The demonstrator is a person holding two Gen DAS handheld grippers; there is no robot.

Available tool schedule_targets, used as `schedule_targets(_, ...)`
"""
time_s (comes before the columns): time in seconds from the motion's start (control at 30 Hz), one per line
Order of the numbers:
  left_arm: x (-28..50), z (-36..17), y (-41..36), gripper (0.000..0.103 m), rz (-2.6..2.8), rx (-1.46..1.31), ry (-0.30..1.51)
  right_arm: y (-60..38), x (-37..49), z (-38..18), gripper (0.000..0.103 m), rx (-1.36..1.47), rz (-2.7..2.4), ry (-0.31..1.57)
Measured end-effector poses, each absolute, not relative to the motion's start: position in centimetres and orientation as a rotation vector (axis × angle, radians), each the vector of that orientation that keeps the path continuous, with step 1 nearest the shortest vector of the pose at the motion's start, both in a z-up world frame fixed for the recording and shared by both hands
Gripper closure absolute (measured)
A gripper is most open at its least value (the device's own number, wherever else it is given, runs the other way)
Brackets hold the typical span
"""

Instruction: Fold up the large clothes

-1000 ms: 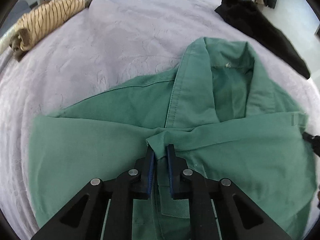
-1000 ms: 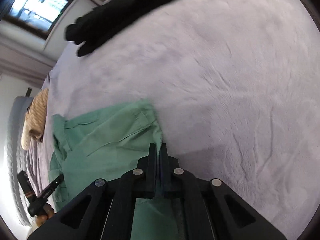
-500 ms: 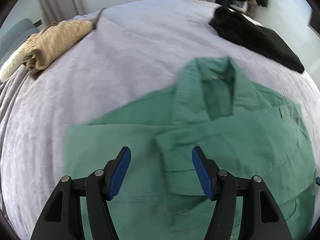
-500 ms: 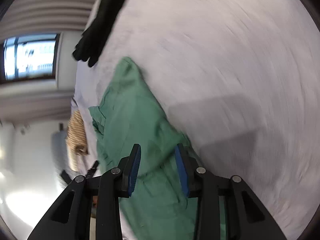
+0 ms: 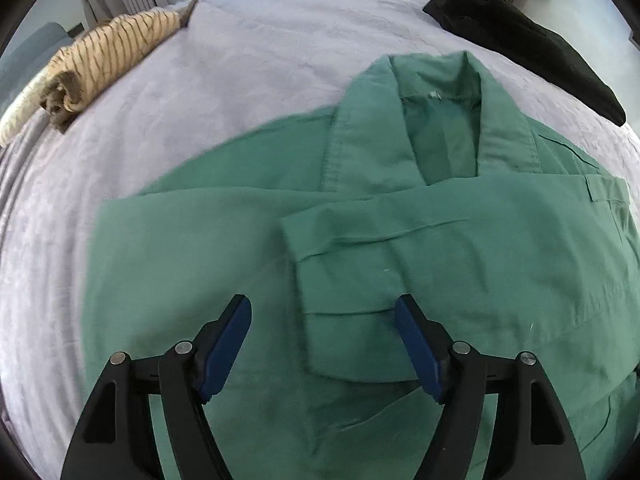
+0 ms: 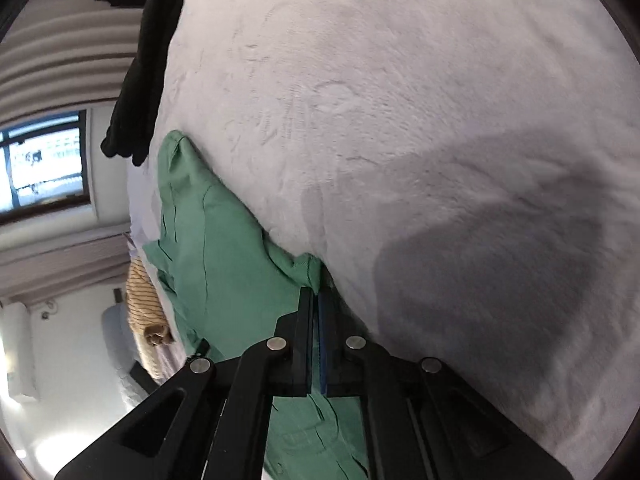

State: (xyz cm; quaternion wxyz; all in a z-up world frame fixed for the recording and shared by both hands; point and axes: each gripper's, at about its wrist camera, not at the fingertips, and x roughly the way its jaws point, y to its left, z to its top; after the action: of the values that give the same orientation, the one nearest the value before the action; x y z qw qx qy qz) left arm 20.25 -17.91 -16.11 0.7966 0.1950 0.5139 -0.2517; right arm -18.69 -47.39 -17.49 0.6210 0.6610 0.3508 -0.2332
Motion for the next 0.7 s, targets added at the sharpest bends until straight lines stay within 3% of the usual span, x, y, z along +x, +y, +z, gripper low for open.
schedule_targets(0.13,20.0,-14.1,-15.4,0.027,-0.549,0.397,1.11,-47.7,-19.6,-15.2,0.096,1.426,-0.523,0.842)
schedule_targets(0.33,17.9,-13.8,-14.4,0.027,-0.637,0.387,1.142,-46.3,-14.1,-11.9,0.096,1.131,-0.417,0.908)
schedule_targets(0.47,17.3,-16.9,-14.5,0.027,-0.589,0.398,1.188,-45.3,-10.3,-13.7,0.096,0.98,-0.407,1.011)
schedule_targets(0.53,17.7,-17.1,-13.6,0.026,-0.588,0.331,1.202,-45.5,-10.0,-15.9,0.103,0.978,-0.413,1.065)
schedule_targets(0.7,17.2,-15.9,-12.2,0.026,-0.561,0.403,1.182,-46.7,-12.3,-15.3,0.103,1.027,-0.438,1.031)
